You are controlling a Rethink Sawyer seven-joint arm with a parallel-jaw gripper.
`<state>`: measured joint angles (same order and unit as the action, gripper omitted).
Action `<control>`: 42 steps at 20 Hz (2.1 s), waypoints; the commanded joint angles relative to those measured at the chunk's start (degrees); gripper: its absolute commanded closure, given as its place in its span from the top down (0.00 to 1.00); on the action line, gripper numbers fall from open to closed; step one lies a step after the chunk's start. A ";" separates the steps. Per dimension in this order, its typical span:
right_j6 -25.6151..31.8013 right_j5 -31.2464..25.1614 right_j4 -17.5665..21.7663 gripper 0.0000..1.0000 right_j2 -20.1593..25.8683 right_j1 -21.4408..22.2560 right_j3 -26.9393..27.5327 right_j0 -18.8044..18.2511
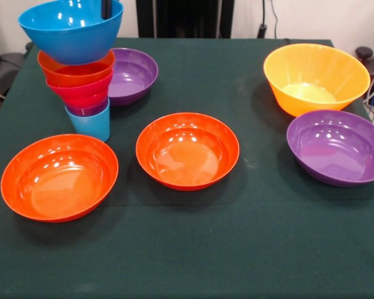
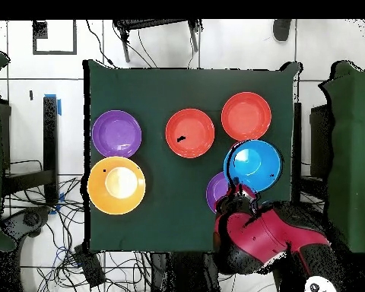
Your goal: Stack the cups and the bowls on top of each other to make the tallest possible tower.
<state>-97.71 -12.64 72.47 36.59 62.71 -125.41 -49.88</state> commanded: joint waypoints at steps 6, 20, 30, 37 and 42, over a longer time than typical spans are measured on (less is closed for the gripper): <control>1.26 -1.06 -1.67 0.00 1.57 -1.85 -1.60 1.82; 2.96 -1.93 -3.76 0.00 2.62 -1.83 -1.49 1.56; 4.07 -2.90 -4.75 0.00 3.40 -1.81 -0.96 1.87; 5.71 -3.23 -5.20 0.00 4.65 -2.98 0.09 0.79; 5.80 -3.57 -4.96 0.00 4.91 -3.54 0.55 0.86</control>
<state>-97.71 -12.65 68.11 38.40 62.93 -125.57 -49.81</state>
